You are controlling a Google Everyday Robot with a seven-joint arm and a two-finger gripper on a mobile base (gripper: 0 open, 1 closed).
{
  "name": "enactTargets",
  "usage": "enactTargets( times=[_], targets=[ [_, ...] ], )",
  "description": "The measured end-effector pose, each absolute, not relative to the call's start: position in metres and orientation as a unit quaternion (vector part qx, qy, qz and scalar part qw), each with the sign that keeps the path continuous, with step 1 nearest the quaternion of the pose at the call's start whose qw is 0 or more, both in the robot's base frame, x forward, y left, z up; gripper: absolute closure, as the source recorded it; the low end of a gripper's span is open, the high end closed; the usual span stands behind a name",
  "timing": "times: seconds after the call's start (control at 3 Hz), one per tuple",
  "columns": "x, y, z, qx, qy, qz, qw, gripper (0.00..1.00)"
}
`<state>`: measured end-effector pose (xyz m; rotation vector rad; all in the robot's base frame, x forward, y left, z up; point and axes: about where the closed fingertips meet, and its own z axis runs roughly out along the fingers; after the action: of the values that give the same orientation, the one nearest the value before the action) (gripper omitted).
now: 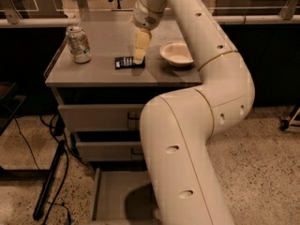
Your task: Place rxbar blueberry into bottom drawer
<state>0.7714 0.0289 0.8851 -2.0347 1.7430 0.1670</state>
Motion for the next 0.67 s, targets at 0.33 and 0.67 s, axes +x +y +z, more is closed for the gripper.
enactTargets(
  times=[0.33, 0.67],
  targets=[
    [0.7806, 0.0432, 0.8585, -0.740, 0.630, 0.074, 0.222, 0.00],
    [0.7856, 0.0449, 0.8501, -0.737, 0.632, 0.077, 0.226, 0.00]
  ],
)
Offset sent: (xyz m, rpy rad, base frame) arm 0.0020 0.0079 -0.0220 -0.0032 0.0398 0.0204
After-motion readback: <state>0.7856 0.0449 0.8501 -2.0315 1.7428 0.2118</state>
